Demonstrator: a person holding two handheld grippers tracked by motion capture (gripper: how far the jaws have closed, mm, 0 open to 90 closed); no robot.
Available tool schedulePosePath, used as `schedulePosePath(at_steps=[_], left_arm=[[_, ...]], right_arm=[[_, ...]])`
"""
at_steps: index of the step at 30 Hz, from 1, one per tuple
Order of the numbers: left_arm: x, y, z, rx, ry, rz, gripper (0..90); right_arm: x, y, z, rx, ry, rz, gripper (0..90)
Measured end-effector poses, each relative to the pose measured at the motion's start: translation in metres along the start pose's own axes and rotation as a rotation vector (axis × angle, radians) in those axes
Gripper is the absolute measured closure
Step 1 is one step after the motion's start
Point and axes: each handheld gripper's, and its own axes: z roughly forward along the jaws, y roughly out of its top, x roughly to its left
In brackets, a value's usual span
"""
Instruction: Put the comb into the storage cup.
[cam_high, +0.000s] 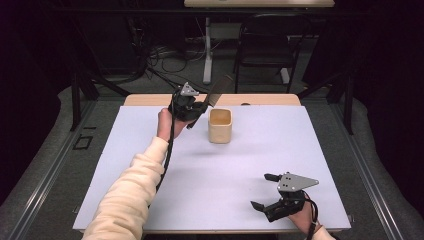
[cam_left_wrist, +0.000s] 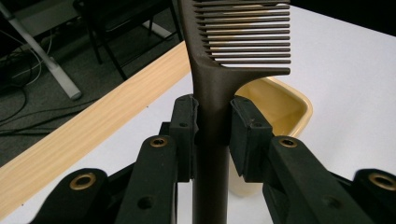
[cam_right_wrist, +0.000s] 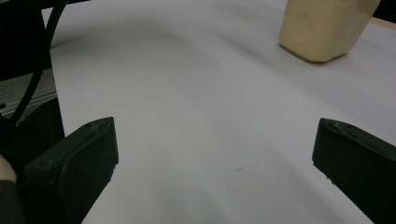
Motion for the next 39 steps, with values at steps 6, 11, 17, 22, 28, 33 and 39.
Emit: schedulePosePath(at_steps=[6, 11, 17, 22, 28, 33, 39], left_arm=[[-0.001, 0.004, 0.004, 0.004, -0.003, 0.003, 72.4], [-0.001, 0.009, 0.007, 0.006, -0.011, 0.008, 72.4], [-0.003, 0.018, 0.008, 0.005, -0.017, 0.017, 72.4], [-0.005, 0.023, 0.009, -0.008, -0.015, 0.024, 72.4], [-0.007, 0.028, 0.011, -0.023, -0.016, 0.024, 72.4], [-0.009, 0.033, 0.012, -0.037, -0.018, 0.029, 72.4], [-0.012, 0.036, 0.013, -0.051, -0.018, 0.032, 72.4]], right_arm=[[0.0, 0.0, 0.0, 0.002, 0.0, 0.001, 0.0], [0.0, 0.0, 0.0, 0.002, -0.001, 0.0, 0.0], [0.0, 0.0, 0.0, 0.001, 0.001, 0.002, 0.0], [0.0, 0.0, 0.0, 0.005, 0.0, 0.003, 0.0], [0.0, 0.0, 0.0, 0.004, 0.0, 0.001, 0.0], [0.0, 0.0, -0.001, 0.002, 0.004, 0.002, 0.0], [-0.001, 0.0, -0.001, 0.001, 0.004, 0.001, 0.0]])
